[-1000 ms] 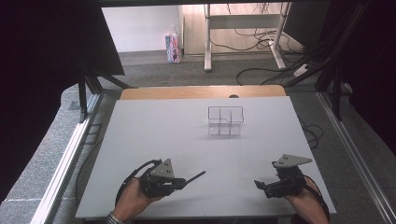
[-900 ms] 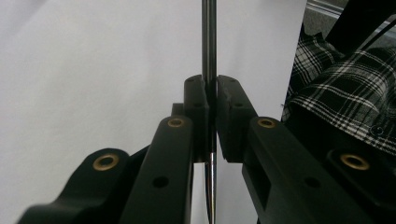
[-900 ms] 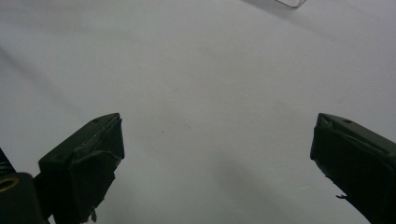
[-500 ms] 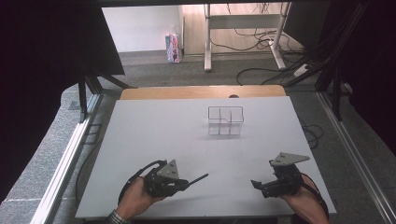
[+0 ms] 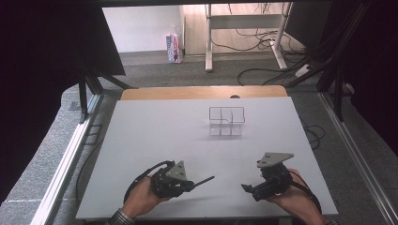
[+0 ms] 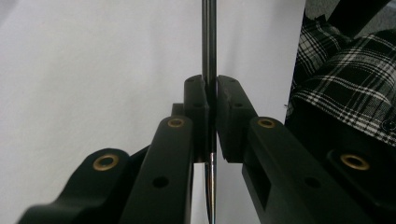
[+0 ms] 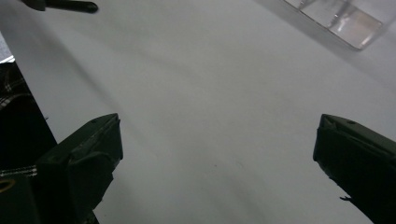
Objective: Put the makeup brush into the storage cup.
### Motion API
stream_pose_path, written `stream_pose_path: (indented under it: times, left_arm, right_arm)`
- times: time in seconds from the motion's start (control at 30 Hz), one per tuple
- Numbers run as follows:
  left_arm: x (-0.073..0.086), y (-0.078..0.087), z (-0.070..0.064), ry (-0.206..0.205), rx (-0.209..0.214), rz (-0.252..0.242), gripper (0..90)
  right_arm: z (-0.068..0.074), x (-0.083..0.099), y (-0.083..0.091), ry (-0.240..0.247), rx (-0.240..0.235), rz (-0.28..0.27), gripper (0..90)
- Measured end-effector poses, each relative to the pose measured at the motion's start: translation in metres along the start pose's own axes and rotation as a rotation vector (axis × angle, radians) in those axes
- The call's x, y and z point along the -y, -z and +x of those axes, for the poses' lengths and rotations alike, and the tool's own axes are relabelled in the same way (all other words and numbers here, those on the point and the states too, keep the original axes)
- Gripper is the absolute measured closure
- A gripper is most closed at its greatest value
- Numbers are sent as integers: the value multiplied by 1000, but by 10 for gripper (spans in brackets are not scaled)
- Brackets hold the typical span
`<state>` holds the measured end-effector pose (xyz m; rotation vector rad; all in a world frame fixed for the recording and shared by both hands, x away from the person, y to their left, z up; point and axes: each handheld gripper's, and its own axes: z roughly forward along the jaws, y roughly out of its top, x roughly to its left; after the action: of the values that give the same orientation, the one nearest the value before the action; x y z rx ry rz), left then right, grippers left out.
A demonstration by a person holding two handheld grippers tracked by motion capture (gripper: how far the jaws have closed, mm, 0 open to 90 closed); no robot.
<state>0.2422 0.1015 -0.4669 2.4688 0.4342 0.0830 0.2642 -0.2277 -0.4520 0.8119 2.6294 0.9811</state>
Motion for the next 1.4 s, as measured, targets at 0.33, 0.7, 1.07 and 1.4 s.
stream_pose_path:
  times: [0.33, 0.7, 1.07, 1.4]
  left_arm:
    - [-8, -9, -1, -26, 21, 15, 839]
    - [-15, -16, -2, -57, 30, 36, 839]
    - [-23, -22, -7, -115, 41, 68, 839]
    - [-26, -28, -12, -137, 46, 83, 835]
  right_arm:
    - [14, -20, -13, 108, -70, 26, 145]
    - [32, -44, -31, 252, -161, 78, 365]
    - [44, -55, -48, 397, -238, 136, 550]
    - [48, -53, -59, 474, -333, 183, 777]
